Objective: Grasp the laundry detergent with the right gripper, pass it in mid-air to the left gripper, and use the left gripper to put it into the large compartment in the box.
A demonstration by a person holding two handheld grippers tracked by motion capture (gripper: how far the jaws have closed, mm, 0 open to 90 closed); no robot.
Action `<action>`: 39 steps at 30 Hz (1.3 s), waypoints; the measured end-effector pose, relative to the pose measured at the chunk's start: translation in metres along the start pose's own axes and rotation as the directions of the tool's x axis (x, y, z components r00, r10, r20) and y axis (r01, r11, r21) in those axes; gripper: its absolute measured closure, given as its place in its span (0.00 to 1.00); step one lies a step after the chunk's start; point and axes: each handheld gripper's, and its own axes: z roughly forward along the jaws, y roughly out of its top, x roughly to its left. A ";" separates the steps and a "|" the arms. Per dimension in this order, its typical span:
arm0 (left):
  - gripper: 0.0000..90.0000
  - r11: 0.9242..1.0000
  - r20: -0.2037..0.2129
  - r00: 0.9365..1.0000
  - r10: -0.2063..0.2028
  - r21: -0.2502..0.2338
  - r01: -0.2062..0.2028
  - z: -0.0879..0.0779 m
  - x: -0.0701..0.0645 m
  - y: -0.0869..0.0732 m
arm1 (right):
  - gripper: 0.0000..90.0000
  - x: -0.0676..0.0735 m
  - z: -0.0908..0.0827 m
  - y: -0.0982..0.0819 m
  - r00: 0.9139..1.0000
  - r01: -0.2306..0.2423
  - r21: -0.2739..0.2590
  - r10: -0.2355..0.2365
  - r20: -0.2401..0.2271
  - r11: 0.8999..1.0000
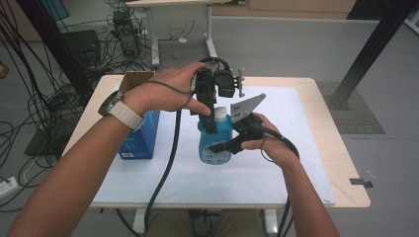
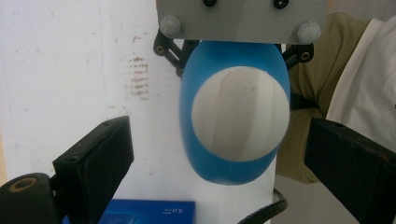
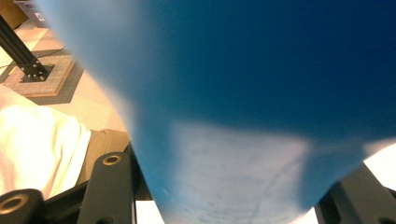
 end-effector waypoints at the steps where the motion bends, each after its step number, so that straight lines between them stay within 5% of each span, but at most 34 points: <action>1: 0.10 1.000 0.000 1.000 0.000 0.000 0.000 0.000 0.000 0.000 | 0.48 0.000 0.000 0.000 1.000 0.001 0.002 -0.001 0.001 1.000; 39: 0.10 1.000 -0.010 1.000 0.005 -0.004 -0.005 -0.002 -0.002 -0.002 | 0.48 0.000 0.000 0.000 1.000 -0.004 -0.001 0.004 -0.001 1.000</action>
